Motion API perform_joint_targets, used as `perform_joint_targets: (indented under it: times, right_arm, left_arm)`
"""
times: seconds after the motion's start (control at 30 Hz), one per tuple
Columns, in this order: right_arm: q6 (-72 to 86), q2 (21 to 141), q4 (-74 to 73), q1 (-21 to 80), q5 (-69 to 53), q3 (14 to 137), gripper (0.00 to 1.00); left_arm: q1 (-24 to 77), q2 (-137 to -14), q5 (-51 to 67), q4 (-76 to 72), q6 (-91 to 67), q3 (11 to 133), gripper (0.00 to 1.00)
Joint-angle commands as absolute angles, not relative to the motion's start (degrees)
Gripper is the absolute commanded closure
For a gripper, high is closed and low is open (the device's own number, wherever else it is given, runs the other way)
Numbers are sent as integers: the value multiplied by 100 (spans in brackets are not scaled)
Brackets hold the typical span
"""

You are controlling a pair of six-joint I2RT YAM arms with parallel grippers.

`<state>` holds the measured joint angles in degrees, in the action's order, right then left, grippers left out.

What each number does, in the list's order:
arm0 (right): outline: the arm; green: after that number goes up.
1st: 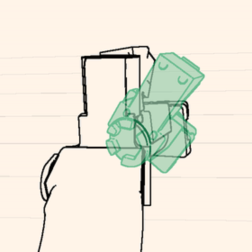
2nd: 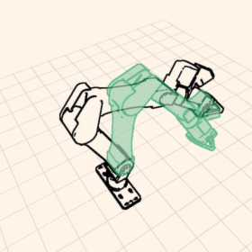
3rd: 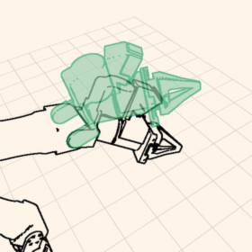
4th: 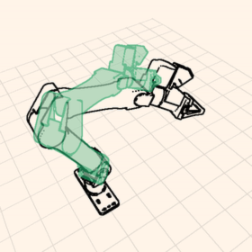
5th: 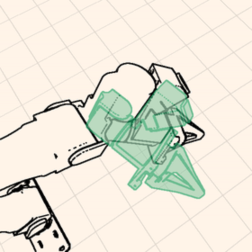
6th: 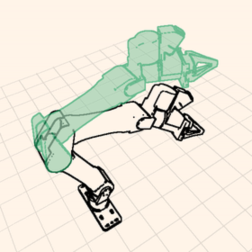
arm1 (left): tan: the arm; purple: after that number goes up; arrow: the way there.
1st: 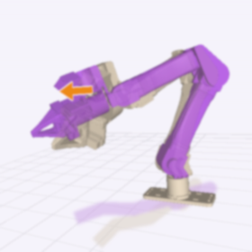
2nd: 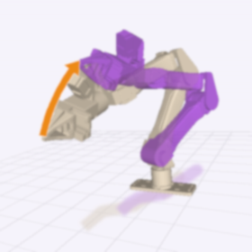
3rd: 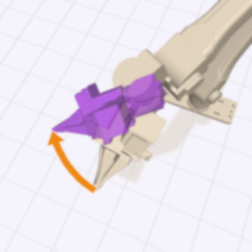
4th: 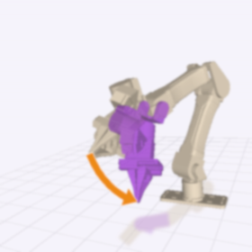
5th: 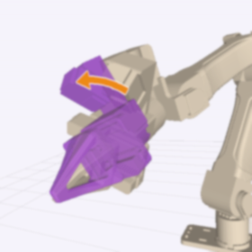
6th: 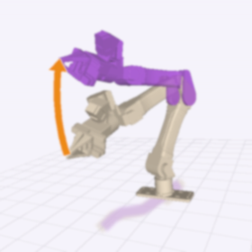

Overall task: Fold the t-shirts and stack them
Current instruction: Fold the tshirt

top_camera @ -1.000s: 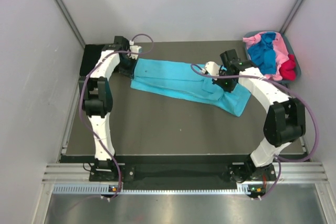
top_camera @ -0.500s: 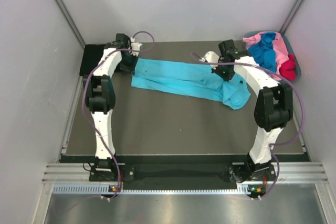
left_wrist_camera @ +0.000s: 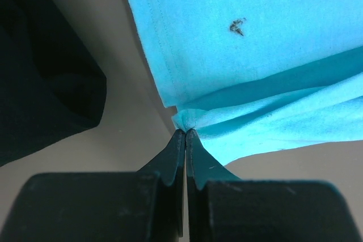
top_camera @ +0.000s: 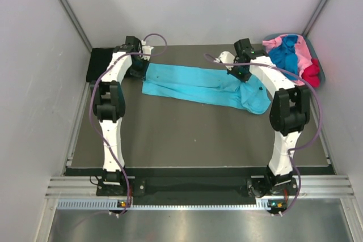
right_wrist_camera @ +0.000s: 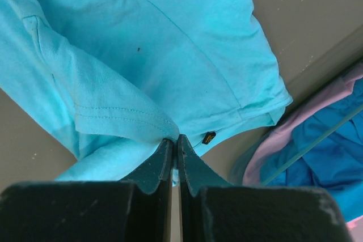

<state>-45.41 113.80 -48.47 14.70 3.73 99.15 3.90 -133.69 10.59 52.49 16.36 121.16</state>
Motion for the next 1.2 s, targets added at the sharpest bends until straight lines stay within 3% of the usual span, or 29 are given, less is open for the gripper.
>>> perform_joint_targets:
  times: [0.0, 0.63, 0.7, 0.77, 0.8, 0.97, 1.17]
  right_arm:
    - [-4649, 11513, -4790, 1389, 518, 10292, 100]
    - [-4606, 12252, -4448, 1310, 703, 10749, 100]
    - [-4509, 12226, -4264, 1310, 782, 10749, 94]
    - [-4351, 12138, -4140, 1318, 939, 10801, 79]
    - [-4185, 12085, -4096, 1310, 958, 10837, 76]
    - [-3815, 11576, -3990, 1318, 1046, 10670, 66]
    - [-3516, 10996, -4227, 1257, 626, 9959, 66]
  left_arm:
    - [387, -13491, 993, 5150, 1608, 12366, 100]
    - [431, -13676, 914, 4992, 1398, 12691, 100]
    - [431, -13580, 591, 4957, 1310, 12648, 74]
    - [431, -13413, 309, 4914, 1135, 12586, 67]
    - [431, -13125, 229, 4852, 1099, 12386, 62]
    - [466, -12516, 580, 4684, 1230, 11918, 61]
    - [475, -12665, 983, 4992, 1380, 11383, 62]
